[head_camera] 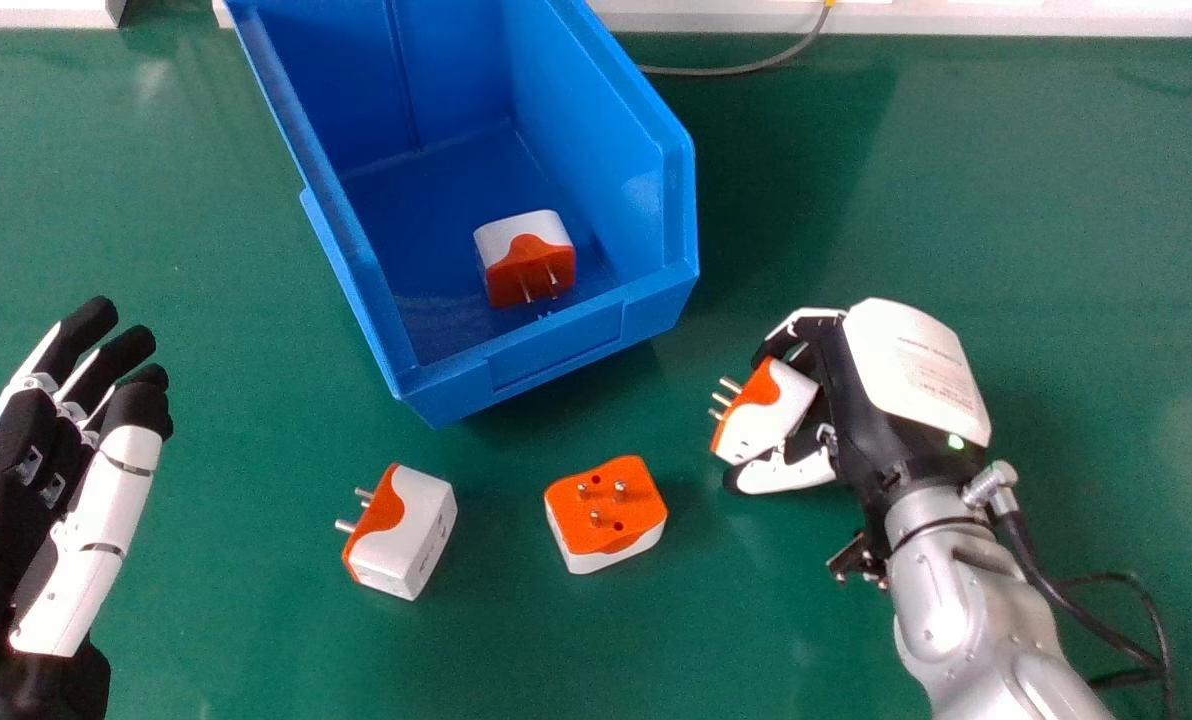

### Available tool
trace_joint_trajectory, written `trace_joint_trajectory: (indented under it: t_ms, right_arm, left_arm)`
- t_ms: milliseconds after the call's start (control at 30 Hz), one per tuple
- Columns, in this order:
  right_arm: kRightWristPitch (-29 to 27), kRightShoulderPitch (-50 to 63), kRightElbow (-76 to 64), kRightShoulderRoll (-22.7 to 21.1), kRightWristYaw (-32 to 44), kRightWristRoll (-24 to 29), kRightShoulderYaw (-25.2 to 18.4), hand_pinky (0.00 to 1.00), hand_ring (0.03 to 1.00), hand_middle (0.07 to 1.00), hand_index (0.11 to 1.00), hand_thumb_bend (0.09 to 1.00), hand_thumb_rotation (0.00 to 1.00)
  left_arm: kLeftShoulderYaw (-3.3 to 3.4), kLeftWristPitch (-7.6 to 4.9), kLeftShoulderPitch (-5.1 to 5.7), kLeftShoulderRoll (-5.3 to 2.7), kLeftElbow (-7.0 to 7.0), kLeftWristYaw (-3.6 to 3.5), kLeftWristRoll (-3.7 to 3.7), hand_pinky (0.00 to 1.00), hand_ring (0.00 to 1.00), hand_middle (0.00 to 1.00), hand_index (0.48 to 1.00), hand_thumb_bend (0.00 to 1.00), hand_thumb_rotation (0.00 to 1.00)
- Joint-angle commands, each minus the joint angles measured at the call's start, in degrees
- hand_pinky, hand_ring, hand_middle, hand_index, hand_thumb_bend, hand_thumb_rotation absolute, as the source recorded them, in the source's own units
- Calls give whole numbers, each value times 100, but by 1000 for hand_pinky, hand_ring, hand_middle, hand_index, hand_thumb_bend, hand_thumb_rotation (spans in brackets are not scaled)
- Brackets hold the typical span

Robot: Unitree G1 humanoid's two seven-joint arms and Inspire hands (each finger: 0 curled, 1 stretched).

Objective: Pick all objects and put in blue box

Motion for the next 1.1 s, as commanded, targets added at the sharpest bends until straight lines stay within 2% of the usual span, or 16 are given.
trace_joint_trajectory:
  t_ms: [0, 67, 167, 267, 400, 533, 733, 800, 900, 967, 1067]
  right_arm:
    - [-27, 95, -374, -35, -54, -34, -118, 310, 437, 548, 525, 491, 0]
    - [-95, 209, -567, -73, -73, -42, -132, 311, 438, 550, 525, 491, 0]
    - [-135, 379, -905, -150, 1, -69, -157, 311, 438, 552, 523, 490, 0]
    - [-192, 560, -1261, -192, 23, -43, -220, 311, 438, 552, 521, 490, 0]
    - [-120, 813, -1843, -171, 170, -39, -311, 312, 440, 553, 518, 489, 0]
    - [-164, 1076, -2419, -242, 332, -130, -331, 311, 439, 553, 519, 489, 0]
    - [-352, 1495, -3210, -288, 449, -228, -312, 311, 438, 553, 519, 489, 0]
    - [-558, 1625, -3404, -324, 428, -233, -314, 310, 437, 552, 519, 489, 0]
    - [-731, 1836, -3767, -341, 543, -274, -302, 305, 430, 545, 523, 488, 0]
    - [-779, 1970, -4015, -324, 657, -299, -270, 300, 424, 538, 529, 488, 0]
    - [-906, 2133, -4386, -285, 844, -275, -198, 296, 419, 532, 533, 487, 0]
  left_arm:
    - [32, 6, 32, 7, -188, 39, 41, 849, 858, 864, 868, 514, 530]
    - [39, 17, 39, 16, -182, 53, 57, 847, 856, 862, 866, 512, 530]
    - [44, 19, 43, 37, -165, 34, 34, 848, 855, 860, 866, 507, 531]
    - [36, 49, 60, 24, -190, 67, 62, 851, 857, 861, 868, 505, 531]
    - [25, 69, 67, 18, -194, 70, 68, 853, 857, 860, 869, 502, 532]
    - [26, -32, 38, 26, -99, -6, 34, 860, 860, 859, 870, 498, 533]
    - [3, 64, 37, -2, -164, 14, 14, 864, 864, 860, 873, 488, 530]
    - [-4, 43, 37, -9, -159, 12, 21, 864, 865, 861, 874, 486, 528]
    - [0, -55, 0, -13, -63, -23, 15, 861, 864, 859, 874, 489, 525]
    - [-10, -46, -5, -27, -65, -8, 33, 861, 864, 858, 874, 485, 520]
    - [-38, 18, 0, -62, -113, 24, 4, 859, 862, 857, 873, 485, 517]
